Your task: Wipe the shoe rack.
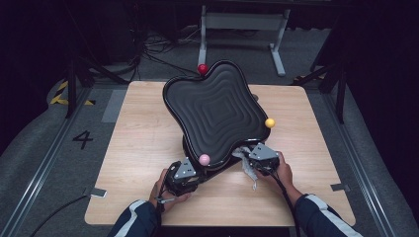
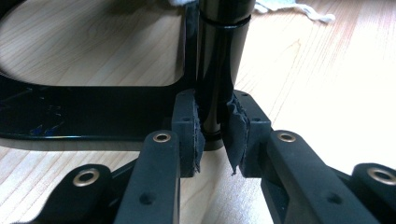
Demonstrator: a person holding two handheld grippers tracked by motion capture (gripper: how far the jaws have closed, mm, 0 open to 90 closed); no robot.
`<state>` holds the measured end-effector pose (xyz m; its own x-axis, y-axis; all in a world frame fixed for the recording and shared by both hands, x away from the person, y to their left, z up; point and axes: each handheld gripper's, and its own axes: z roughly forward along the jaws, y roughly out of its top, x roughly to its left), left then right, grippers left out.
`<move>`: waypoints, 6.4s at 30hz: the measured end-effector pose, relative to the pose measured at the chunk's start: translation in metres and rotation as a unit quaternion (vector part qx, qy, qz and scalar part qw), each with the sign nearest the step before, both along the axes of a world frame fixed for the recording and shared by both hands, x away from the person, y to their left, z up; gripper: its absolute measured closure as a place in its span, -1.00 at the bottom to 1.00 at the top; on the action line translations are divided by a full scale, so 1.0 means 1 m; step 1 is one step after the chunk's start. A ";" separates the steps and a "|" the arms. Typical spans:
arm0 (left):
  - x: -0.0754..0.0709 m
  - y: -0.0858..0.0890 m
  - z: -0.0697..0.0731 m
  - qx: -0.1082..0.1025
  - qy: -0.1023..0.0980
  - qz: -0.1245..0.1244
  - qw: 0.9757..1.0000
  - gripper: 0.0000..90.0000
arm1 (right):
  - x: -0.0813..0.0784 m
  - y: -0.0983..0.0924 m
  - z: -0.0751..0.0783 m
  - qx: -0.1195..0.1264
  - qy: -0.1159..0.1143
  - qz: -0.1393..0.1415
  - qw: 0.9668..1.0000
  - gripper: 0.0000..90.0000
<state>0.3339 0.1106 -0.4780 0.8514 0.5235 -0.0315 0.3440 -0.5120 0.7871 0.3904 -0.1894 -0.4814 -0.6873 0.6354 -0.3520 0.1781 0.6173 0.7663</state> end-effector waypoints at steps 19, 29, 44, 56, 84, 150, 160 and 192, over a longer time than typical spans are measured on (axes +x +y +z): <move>0.000 -0.014 -0.001 -0.008 0.005 -0.007 1.000 0.63 | -0.036 0.049 0.000 0.023 0.023 0.108 0.994 0.76; 0.001 -0.019 -0.001 -0.008 0.007 -0.015 1.000 0.63 | -0.051 0.067 0.000 0.021 0.019 0.138 0.990 0.76; 0.001 -0.019 0.000 -0.006 0.007 -0.018 1.000 0.63 | -0.030 0.038 0.000 0.000 -0.002 0.092 0.996 0.75; 0.000 -0.019 0.000 -0.007 0.005 -0.019 1.000 0.63 | -0.004 0.010 0.000 -0.003 -0.004 0.029 1.000 0.75; 0.001 -0.019 0.000 -0.008 0.008 -0.019 1.000 0.63 | 0.019 -0.027 0.001 0.003 0.012 -0.033 0.999 0.76; 0.003 -0.018 -0.001 -0.014 0.015 -0.020 1.000 0.63 | 0.005 -0.018 -0.001 -0.016 0.026 0.007 1.000 0.75; 0.003 -0.018 -0.001 -0.013 0.013 -0.022 1.000 0.63 | 0.016 -0.035 -0.003 -0.034 0.016 -0.033 0.999 0.75; 0.004 -0.018 -0.001 -0.014 0.016 -0.024 0.999 0.62 | -0.022 0.013 -0.002 -0.021 0.045 0.101 0.994 0.74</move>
<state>0.3381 0.0925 -0.4789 0.8736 0.4810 -0.0736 0.3451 -0.5060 0.7905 0.3685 -0.1766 -0.4829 -0.8291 0.4673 -0.3069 0.1144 0.6790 0.7251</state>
